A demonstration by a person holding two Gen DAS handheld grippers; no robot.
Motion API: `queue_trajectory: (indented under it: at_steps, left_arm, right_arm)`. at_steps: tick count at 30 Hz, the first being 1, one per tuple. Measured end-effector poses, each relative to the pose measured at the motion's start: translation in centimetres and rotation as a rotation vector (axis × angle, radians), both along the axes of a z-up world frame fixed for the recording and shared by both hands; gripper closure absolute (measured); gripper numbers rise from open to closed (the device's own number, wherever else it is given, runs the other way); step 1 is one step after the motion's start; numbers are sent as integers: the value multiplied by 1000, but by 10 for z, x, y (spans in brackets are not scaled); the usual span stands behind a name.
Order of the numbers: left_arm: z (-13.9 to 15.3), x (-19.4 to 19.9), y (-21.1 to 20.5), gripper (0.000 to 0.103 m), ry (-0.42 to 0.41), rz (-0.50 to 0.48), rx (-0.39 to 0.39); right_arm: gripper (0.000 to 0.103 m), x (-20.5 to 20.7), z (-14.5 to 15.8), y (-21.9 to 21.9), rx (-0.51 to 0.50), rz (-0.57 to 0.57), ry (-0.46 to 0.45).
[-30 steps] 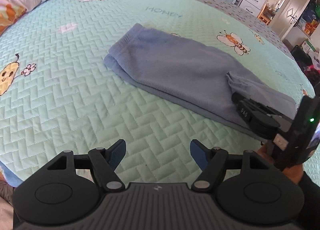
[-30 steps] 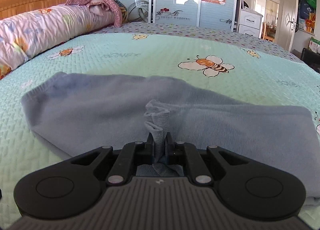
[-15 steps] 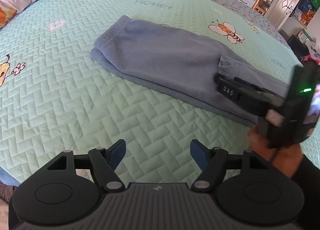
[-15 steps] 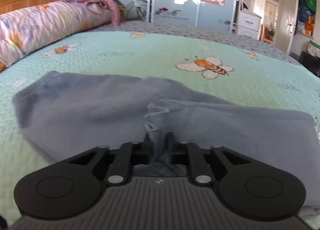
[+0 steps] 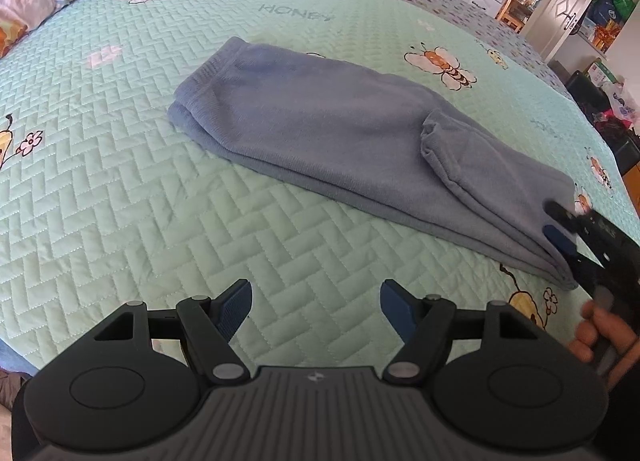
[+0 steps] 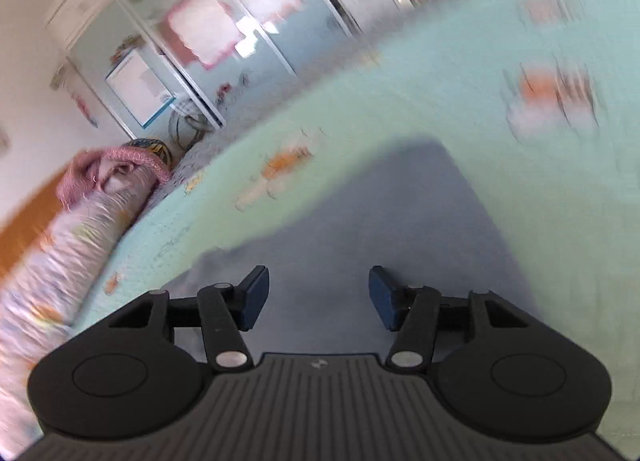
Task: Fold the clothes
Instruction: 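Move the open right gripper over the folded grey strip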
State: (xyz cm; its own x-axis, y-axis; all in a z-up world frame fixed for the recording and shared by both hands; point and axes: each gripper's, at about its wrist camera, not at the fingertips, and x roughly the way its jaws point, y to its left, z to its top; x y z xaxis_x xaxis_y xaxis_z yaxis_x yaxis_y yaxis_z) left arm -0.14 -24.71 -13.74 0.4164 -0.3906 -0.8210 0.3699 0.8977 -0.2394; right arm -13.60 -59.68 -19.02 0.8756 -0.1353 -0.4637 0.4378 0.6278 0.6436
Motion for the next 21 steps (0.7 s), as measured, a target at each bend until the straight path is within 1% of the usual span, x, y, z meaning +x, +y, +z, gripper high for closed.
queue_trajectory:
  at_steps: [1, 2, 3, 4, 5, 6, 7, 8, 9, 10, 12, 13, 14, 15, 16, 17, 18, 19, 21]
  left_arm:
    - [0, 0, -1, 29, 1, -1, 2]
    - [-1, -1, -2, 29, 2, -2, 4]
    - [0, -2, -5, 29, 0, -9, 4]
    - [1, -3, -8, 29, -2, -16, 5]
    - [2, -4, -10, 29, -4, -23, 5]
    - [3, -5, -13, 29, -6, -30, 5]
    - [5, -7, -15, 29, -13, -38, 3]
    - [6, -9, -17, 29, -19, -45, 1]
    - [7, -11, -18, 29, -23, -51, 2]
    - [6, -11, -19, 29, -20, -50, 8]
    - [4, -11, -21, 29, -14, -49, 20]
    - [2, -11, -23, 29, -10, -49, 27]
    - [2, -11, -25, 29, -7, -50, 31]
    - [1, -11, -27, 29, -5, -52, 31]
    - [2, -12, -28, 29, -6, -55, 29]
    - [3, -13, -30, 29, -9, -59, 27]
    - [4, -13, -32, 29, -13, -63, 25]
    - [5, -14, -34, 29, -16, -66, 23]
    - [2, -13, -38, 29, -11, -73, 22]
  right_arm:
    - [65, -6, -1, -4, 21, 0, -9]
    - [62, -14, 3, -5, 43, -11, -29]
    - [58, -21, 7, -5, 61, -23, -71]
    - [47, -29, 11, -5, 78, -34, -117]
    - [35, -31, 10, -8, 88, -41, -125]
    - [33, -33, 8, -11, 97, -48, -126]
    - [37, -31, 3, -18, 133, -42, -96]
    - [49, -29, -4, -25, 173, -33, -59]
    - [49, -32, -2, -30, 217, -53, -70]
    - [48, -35, 4, -35, 244, -58, -116]
    - [45, -31, 20, -45, 217, -57, -190]
    - [40, -22, 22, -55, 225, -50, -185]
    - [40, -12, 21, -66, 239, -43, -171]
    - [40, 5, 11, -81, 299, -14, -136]
    - [40, 24, -1, -97, 367, 20, -97]
    - [53, 35, -14, -113, 408, 13, -77]
    - [58, 36, -21, -124, 456, -4, -101]
    - [58, 35, -27, -133, 508, -21, -133]
    - [54, 27, -24, -131, 545, -4, -192]
